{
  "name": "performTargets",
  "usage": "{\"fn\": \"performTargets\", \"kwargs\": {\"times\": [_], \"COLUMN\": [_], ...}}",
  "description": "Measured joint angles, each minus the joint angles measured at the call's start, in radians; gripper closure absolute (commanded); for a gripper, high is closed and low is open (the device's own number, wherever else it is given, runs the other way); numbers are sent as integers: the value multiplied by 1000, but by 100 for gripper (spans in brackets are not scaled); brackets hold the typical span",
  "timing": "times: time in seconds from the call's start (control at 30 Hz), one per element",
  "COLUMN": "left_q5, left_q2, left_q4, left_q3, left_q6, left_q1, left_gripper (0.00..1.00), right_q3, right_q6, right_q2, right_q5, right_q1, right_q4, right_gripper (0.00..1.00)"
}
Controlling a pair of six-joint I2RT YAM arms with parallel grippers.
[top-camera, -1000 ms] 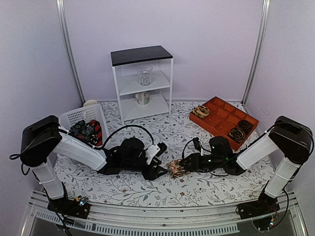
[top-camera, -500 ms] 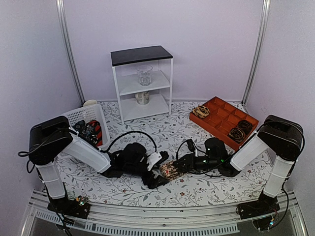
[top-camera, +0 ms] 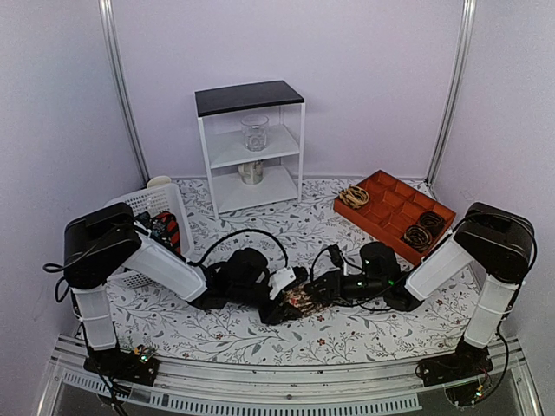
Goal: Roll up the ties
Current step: Roll the tie at the center of the board.
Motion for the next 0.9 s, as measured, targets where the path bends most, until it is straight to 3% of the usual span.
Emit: {"fn": "performTargets", "kwargs": {"times": [0.1, 0.2, 0.37, 0.77, 0.9], "left_q5": [-4, -11, -32, -47, -60], "left_q2": [0, -2, -21, -29, -29], "left_q4": [1, 0, -23, -41, -39], "left_q3": [0, 0, -6, -7, -10], "left_q6": [21, 29, 41, 59, 56], "left_q1": [0, 0, 0, 0, 0], "left_gripper": [58, 59, 57, 48, 35], "right_q3": [10, 22, 40, 122, 131], "right_q6": [-3, -9, -39, -80, -93], "right_q2": [0, 0, -64, -148, -146], "right_q5": [0, 5, 35, 55, 66], "right_q1": [0, 0, 0, 23, 35], "right_q4": [-4, -36, -184, -378, -413], "right_gripper": [64, 54, 50, 54, 62]}}
